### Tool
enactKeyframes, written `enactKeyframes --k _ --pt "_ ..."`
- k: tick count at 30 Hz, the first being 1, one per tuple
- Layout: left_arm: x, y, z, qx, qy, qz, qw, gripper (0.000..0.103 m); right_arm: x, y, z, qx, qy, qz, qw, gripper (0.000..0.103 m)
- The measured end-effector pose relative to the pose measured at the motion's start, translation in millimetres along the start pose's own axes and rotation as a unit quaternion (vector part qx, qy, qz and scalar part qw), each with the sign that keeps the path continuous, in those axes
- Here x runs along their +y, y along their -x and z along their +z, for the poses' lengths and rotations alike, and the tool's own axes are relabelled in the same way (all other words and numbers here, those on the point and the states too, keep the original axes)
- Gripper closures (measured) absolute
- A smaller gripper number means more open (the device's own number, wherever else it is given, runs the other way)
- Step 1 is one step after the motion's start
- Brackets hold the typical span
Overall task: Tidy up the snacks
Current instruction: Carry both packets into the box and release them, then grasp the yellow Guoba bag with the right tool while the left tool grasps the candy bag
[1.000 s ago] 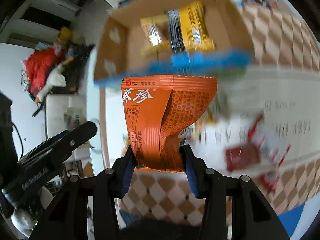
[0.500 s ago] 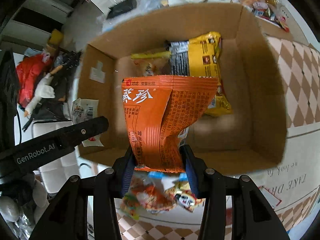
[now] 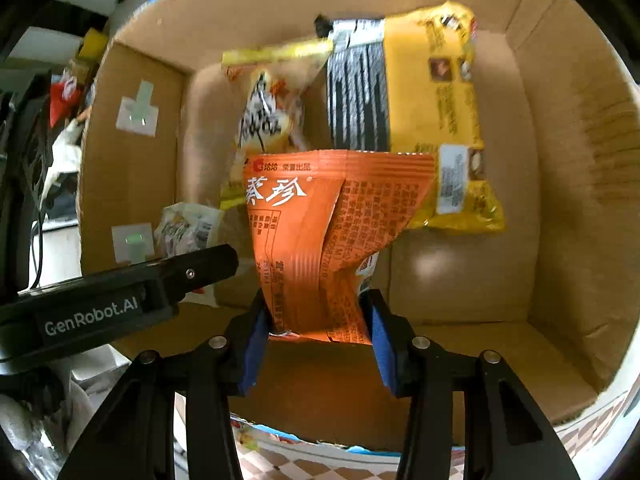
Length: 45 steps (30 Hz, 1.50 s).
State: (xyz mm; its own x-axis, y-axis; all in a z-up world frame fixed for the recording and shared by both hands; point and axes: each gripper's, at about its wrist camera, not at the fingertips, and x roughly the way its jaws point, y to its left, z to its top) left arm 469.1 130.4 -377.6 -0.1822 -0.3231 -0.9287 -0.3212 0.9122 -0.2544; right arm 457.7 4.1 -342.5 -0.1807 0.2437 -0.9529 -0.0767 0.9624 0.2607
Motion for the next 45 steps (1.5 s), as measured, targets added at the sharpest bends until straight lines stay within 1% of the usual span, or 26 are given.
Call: enactKeyframes --k 1,2,3,4,5,10,11,13,14,16,20,21,22,24,26,27,29,31,35,39,41,43,44,45 --pt "0 0 -1 -0.001 -0.003 -0.001 1.0000 0.057 0 -1 1 0.006 0.001 -0.003 1.000 0.050" --pt "-1 1 -3 -0.005 -0.007 0.003 1.0000 0.056 1 -4 2 0.009 0.004 -0.009 1.000 0.039" --pt "-2 3 -5 -0.011 -0.010 0.011 0.9998 0.054 1 -5 3 0.009 0.007 -0.012 1.000 0.020" --pt "-3 5 -6 -0.014 -0.013 0.012 0.9998 0.047 1 -5 3 0.005 0.009 -0.014 1.000 0.013" --pt "-4 7 -8 -0.019 -0.017 0.013 0.9996 0.037 1 -4 3 0.002 0.010 -0.016 1.000 0.010" --pt "-14 26 -16 -0.043 -0.030 0.019 0.9984 0.031 -6 6 3 -0.011 0.005 -0.031 0.999 0.010" --pt "-17 27 -19 -0.047 -0.032 0.021 0.9982 0.025 -8 10 2 -0.017 0.004 -0.036 0.999 0.010" --pt "-23 37 -24 -0.064 -0.038 0.031 0.9968 0.019 -13 19 0 -0.029 0.004 -0.046 0.999 0.010" --pt "-26 44 -29 -0.075 -0.044 0.037 0.9956 0.019 -16 24 -2 -0.037 0.006 -0.051 0.998 0.010" --pt "-35 52 -36 -0.089 -0.049 0.038 0.9941 0.019 -19 35 -7 -0.054 0.009 -0.061 0.997 0.009" --pt "-39 81 -55 -0.147 -0.056 0.047 0.9865 0.019 -19 63 -19 -0.092 0.012 -0.075 0.993 0.009" --pt "-41 90 -63 -0.167 -0.060 0.051 0.9827 0.019 -19 68 -22 -0.100 0.012 -0.076 0.992 0.009" --pt "-39 96 -60 -0.178 -0.062 0.054 0.9806 0.019 -19 73 -26 -0.109 0.012 -0.076 0.991 0.009" --pt "-41 110 -73 -0.207 -0.068 0.063 0.9739 0.019 -21 86 -35 -0.128 0.010 -0.077 0.989 0.009" --pt "-34 119 -82 -0.224 -0.071 0.064 0.9698 0.019 -22 100 -43 -0.141 0.008 -0.075 0.987 0.009" --pt "-34 125 -91 -0.234 -0.073 0.067 0.9672 0.019 -21 104 -50 -0.147 0.006 -0.072 0.987 0.009" --pt "-29 131 -99 -0.244 -0.075 0.068 0.9643 0.019 -12 114 -61 -0.155 0.003 -0.065 0.986 0.009" --pt "-27 136 -115 -0.256 -0.075 0.072 0.9611 0.019 -11 117 -73 -0.162 -0.001 -0.058 0.985 0.009" --pt "-21 136 -142 -0.267 -0.074 0.079 0.9577 0.019 -12 129 -102 -0.167 -0.010 -0.041 0.985 0.008" --pt "-4 120 -174 -0.263 -0.064 0.101 0.9575 0.019 -17 116 -133 -0.150 -0.034 -0.018 0.988 0.008" --pt "7 105 -184 -0.249 -0.054 0.109 0.9608 0.019 -24 99 -145 -0.128 -0.052 -0.003 0.990 0.008" --pt "26 79 -196 -0.219 -0.038 0.117 0.9679 0.019 -36 73 -154 -0.096 -0.083 0.013 0.992 0.008" --pt "32 70 -199 -0.209 -0.033 0.121 0.9699 0.019 -41 62 -156 -0.084 -0.094 0.016 0.992 0.008" --pt "43 53 -202 -0.189 -0.020 0.124 0.9738 0.019 -46 48 -158 -0.071 -0.108 0.018 0.992 0.008"
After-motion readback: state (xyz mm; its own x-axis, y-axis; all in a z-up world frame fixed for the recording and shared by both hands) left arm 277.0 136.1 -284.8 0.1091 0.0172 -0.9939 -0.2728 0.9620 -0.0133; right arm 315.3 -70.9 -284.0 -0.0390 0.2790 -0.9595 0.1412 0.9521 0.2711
